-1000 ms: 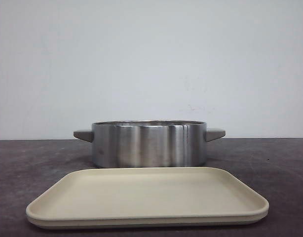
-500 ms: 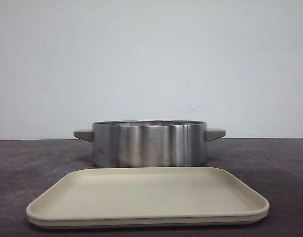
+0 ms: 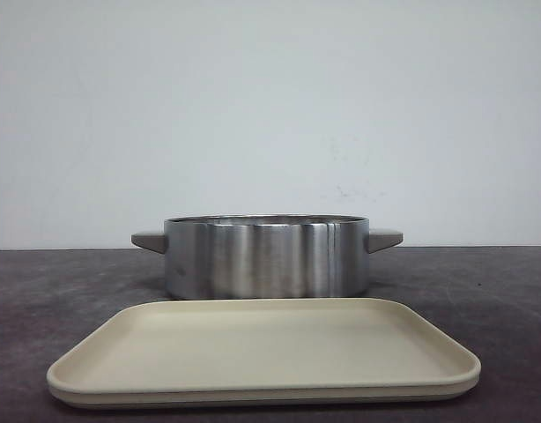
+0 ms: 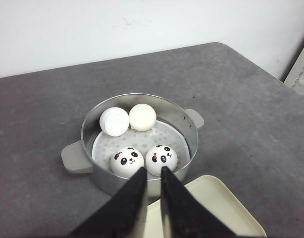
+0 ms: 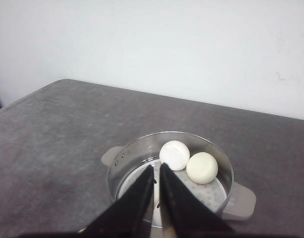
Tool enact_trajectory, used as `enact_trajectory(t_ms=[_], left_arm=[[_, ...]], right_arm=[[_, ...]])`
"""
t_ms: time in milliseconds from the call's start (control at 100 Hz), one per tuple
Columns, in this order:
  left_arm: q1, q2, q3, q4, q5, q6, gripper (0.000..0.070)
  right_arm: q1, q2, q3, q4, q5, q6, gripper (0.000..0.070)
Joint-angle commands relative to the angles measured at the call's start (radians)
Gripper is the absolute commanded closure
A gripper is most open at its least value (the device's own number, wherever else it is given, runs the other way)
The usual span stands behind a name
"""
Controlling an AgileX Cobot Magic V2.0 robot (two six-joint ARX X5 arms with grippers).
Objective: Steam buns
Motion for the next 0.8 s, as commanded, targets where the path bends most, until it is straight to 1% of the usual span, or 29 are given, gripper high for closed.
enact_trajectory(t_ms=[0,180,280,370,460,510,580,690,790], left_arm=[[-0.008,0.005,0.012,0.010,-0.002,-0.002,0.0700],[-0.008,0.005,0.012,0.010,-0.002,-0.002,0.0700],[-0.008,0.005,0.012,0.010,-0.002,-0.002,0.0700],[-0.008,0.005,0.012,0.010,-0.002,-0.002,0.0700],[-0.008,0.005,0.012,0.010,-0.002,-0.002,0.0700],[-0.008,0.005,0.012,0.010,-0.002,-0.002,0.0700],[-0.008,0.005,0.012,0.010,-0.002,-0.002,0.0700],[-0.008,0.005,0.012,0.010,-0.002,-0.002,0.0700],[-0.008,0.005,0.012,0.010,-0.002,-0.002,0.0700]], right_arm=[[0.012,0.006,0.016,0.009,-0.002,-0.011,0.0688],[-0.018,-0.039,0.012,0.009,-0.001,-0.011,0.0688],[-0.048,-0.098,-0.022,0.009,0.001,-0.011,0.0688],[-0.128,-0.190,-0.107,0.030,0.000,-0.012,0.0688],[-0.237,-0.288,-0.247,0.127,-0.013,-0.019,0.0688],[-0.305,-0.348,-0.330,0.177,-0.054,-0.033,0.0688],[-0.415,-0.434,-0.435,0.206,-0.136,-0.041,0.0688],[-0.593,-0.544,-0.560,0.204,-0.260,-0.040,0.0688],[-0.735,-0.611,-0.641,0.191,-0.340,-0.040,0.0688]])
